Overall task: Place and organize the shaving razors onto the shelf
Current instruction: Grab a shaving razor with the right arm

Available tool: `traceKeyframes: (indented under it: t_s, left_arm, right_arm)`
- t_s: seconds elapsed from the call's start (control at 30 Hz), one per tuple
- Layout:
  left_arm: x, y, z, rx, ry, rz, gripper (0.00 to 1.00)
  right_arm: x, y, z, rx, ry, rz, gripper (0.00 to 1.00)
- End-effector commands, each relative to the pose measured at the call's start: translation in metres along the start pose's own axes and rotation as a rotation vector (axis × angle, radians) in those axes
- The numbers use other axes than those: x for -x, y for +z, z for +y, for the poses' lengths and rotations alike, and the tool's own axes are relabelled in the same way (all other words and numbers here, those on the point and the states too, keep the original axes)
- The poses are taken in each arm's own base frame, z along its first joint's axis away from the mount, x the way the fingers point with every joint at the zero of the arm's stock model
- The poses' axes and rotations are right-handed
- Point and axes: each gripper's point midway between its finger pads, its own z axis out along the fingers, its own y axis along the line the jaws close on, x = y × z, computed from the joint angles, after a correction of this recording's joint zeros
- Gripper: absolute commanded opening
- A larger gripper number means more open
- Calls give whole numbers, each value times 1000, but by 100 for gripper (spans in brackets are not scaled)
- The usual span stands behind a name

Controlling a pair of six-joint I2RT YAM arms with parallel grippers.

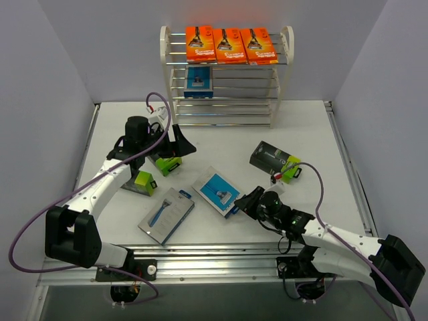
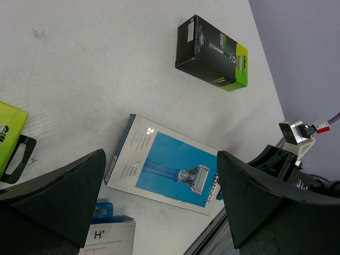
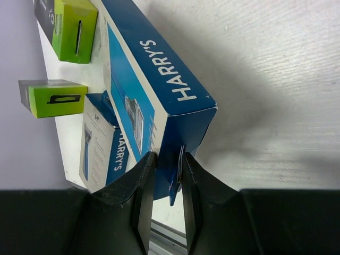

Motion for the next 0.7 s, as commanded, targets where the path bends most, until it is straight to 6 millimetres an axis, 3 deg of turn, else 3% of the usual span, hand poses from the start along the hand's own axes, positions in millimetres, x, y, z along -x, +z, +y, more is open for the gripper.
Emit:
traceKeyframes:
  t_s: [0.0,0.37,0.67]
  left_arm:
    - [21,-10,-21,-47,60,-55,94]
    - [18,-8,-22,-68,29,-38,94]
    - [29,-18,-19,-57,20,-77,94]
  right_arm:
    - [12,-1,28,56,-29,-19,0]
    - [66,0,68,206,52,-100,0]
    - [96,1,96,287,67,-118,0]
